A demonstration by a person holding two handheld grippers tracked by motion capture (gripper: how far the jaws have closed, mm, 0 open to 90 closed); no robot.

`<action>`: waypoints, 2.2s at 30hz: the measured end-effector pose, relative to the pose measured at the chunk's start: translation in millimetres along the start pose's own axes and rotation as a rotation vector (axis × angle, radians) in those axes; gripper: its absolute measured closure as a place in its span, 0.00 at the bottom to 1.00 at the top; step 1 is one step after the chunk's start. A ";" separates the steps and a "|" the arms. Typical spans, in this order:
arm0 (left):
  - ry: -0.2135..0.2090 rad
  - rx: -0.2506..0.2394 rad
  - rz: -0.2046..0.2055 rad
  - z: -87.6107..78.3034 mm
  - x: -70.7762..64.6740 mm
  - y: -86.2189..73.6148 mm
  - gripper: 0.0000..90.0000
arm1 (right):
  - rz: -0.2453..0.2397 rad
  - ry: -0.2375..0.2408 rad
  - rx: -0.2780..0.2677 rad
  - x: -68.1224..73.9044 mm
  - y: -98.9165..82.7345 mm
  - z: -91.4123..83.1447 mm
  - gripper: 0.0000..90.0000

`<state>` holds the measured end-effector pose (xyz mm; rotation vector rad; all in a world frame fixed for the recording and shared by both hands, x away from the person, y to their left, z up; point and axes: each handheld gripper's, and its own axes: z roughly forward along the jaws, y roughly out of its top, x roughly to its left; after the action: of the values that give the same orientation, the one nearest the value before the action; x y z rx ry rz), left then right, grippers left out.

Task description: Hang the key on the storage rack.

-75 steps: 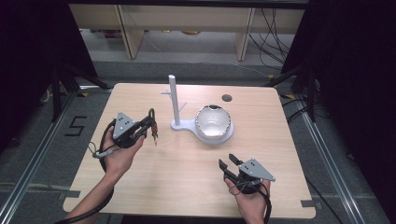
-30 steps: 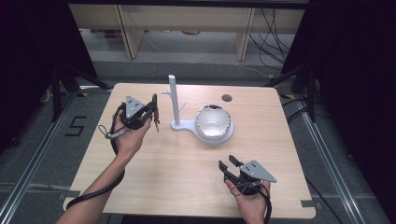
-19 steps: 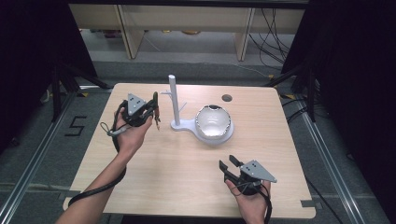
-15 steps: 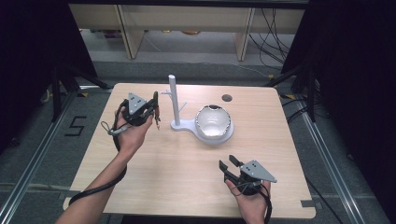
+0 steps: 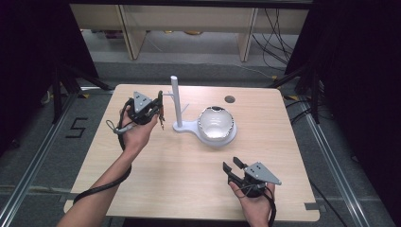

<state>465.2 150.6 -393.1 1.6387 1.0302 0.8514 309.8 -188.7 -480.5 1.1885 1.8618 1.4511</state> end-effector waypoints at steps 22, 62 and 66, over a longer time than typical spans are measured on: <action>0.031 -0.011 0.087 -0.6 -9.2 4.0 0.92 | 0.009 0.000 -0.002 -1.8 0.0 -0.4 0.60; -0.078 0.024 0.098 1.1 -17.2 -5.6 0.80 | 0.001 -0.006 -0.005 -5.0 -3.2 -1.8 0.60; -0.117 -0.001 0.075 -13.7 -10.2 -15.9 0.72 | 0.016 -0.018 -0.001 -5.8 -3.1 -2.8 0.60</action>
<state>445.3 148.7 -405.2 1.7147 0.8921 0.7942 309.4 -195.3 -483.3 1.2151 1.8431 1.4447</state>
